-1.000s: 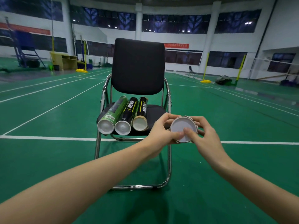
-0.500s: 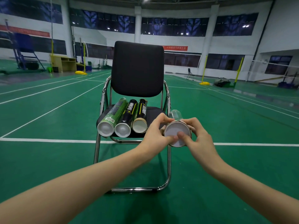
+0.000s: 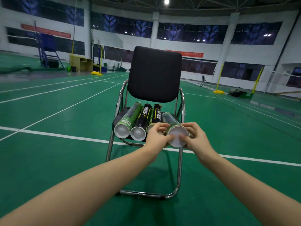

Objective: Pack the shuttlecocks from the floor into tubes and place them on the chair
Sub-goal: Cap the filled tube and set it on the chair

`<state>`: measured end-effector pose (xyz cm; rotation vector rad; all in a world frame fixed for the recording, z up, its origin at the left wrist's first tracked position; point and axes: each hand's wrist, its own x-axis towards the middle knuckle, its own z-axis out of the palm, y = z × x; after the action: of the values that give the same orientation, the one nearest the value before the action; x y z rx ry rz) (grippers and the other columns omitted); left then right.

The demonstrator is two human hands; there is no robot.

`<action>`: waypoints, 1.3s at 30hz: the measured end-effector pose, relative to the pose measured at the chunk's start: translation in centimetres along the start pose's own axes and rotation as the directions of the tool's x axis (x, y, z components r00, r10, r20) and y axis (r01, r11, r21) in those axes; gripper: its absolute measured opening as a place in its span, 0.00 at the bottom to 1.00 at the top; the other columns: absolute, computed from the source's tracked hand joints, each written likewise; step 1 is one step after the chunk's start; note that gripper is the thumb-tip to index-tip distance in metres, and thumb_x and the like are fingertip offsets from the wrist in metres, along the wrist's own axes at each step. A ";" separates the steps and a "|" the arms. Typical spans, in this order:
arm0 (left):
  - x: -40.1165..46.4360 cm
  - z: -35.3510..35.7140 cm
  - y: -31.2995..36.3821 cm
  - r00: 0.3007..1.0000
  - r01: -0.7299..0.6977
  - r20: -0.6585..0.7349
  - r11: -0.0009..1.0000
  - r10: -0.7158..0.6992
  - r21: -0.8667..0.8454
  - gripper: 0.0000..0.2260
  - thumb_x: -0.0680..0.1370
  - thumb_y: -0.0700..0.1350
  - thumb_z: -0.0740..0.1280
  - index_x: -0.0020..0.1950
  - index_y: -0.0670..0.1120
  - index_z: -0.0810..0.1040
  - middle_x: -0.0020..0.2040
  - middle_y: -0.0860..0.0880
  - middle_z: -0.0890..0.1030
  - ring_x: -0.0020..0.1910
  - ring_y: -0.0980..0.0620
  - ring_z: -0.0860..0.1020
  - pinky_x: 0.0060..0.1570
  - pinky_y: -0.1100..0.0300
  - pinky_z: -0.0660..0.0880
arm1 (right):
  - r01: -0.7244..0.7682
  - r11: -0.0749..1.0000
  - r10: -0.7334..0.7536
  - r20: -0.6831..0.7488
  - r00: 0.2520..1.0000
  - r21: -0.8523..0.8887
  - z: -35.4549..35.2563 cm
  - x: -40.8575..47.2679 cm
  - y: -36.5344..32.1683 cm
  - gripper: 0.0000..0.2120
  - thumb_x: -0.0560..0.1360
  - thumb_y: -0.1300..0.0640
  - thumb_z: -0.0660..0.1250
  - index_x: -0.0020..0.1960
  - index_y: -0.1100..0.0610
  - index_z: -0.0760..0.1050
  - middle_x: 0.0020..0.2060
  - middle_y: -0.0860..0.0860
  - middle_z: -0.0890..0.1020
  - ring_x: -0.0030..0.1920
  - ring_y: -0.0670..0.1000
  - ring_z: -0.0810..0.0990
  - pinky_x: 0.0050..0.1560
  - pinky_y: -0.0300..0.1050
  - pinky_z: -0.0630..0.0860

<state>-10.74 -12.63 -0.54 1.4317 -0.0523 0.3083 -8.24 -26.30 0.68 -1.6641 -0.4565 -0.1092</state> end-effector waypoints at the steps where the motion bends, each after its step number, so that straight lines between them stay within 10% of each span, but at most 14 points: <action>1: 0.4 -0.3 0.0 1.000 0.030 -0.007 0.999 -0.030 -0.014 0.17 0.72 0.31 0.70 0.57 0.46 0.74 0.54 0.46 0.75 0.50 0.49 0.78 0.48 0.54 0.80 | -0.010 1.000 0.010 -0.018 1.000 0.006 0.1 0.4 0.2 0.12 0.74 0.69 0.64 0.51 0.54 0.71 0.49 0.50 0.79 0.49 0.54 0.78 0.44 0.49 0.80; 4: 1.4 -1.9 0.4 0.998 0.060 0.020 0.996 -0.062 0.061 0.20 0.73 0.35 0.72 0.60 0.52 0.73 0.62 0.45 0.73 0.61 0.46 0.73 0.63 0.48 0.73 | -0.059 0.998 0.060 -0.068 0.996 0.014 0.4 1.8 1.4 0.15 0.74 0.67 0.65 0.56 0.53 0.70 0.48 0.48 0.75 0.51 0.56 0.77 0.47 0.51 0.79; 13: 3.9 -7.6 -2.6 0.961 0.235 -0.205 0.943 -0.188 0.237 0.27 0.71 0.35 0.72 0.67 0.51 0.70 0.65 0.44 0.66 0.59 0.45 0.73 0.62 0.54 0.70 | -0.200 0.980 0.199 -0.098 0.975 -0.007 1.4 6.3 5.7 0.15 0.74 0.68 0.64 0.58 0.55 0.71 0.56 0.54 0.75 0.54 0.57 0.74 0.47 0.57 0.78; 18: 5.5 -8.3 -3.4 0.977 0.184 -0.139 0.974 -0.165 0.134 0.33 0.72 0.32 0.71 0.73 0.50 0.65 0.62 0.46 0.70 0.54 0.51 0.72 0.53 0.61 0.67 | -0.214 0.977 0.211 -0.095 0.973 -0.020 1.6 8.3 7.8 0.15 0.74 0.67 0.65 0.56 0.52 0.72 0.58 0.54 0.75 0.57 0.58 0.74 0.46 0.55 0.77; 29: 8.2 -8.9 -5.2 0.984 0.173 -0.054 0.981 -0.169 0.090 0.40 0.72 0.31 0.70 0.77 0.53 0.56 0.77 0.45 0.57 0.75 0.51 0.59 0.68 0.55 0.64 | -0.216 0.973 0.207 -0.103 0.973 -0.078 1.6 12.7 10.4 0.17 0.74 0.68 0.64 0.58 0.52 0.72 0.56 0.51 0.74 0.57 0.53 0.72 0.57 0.55 0.74; 39: 9.6 -8.7 -5.3 0.983 0.181 -0.013 0.942 -0.185 0.282 0.39 0.73 0.34 0.70 0.76 0.56 0.56 0.75 0.50 0.59 0.63 0.57 0.63 0.56 0.61 0.65 | -0.165 0.896 0.129 -0.113 0.985 -0.412 2.5 13.4 11.5 0.17 0.77 0.62 0.59 0.61 0.45 0.71 0.52 0.46 0.76 0.49 0.51 0.75 0.50 0.52 0.74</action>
<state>-1.56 -2.98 -4.81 1.7090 0.1178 0.1559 7.64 -21.64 -5.93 -2.1045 -0.2500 -0.1733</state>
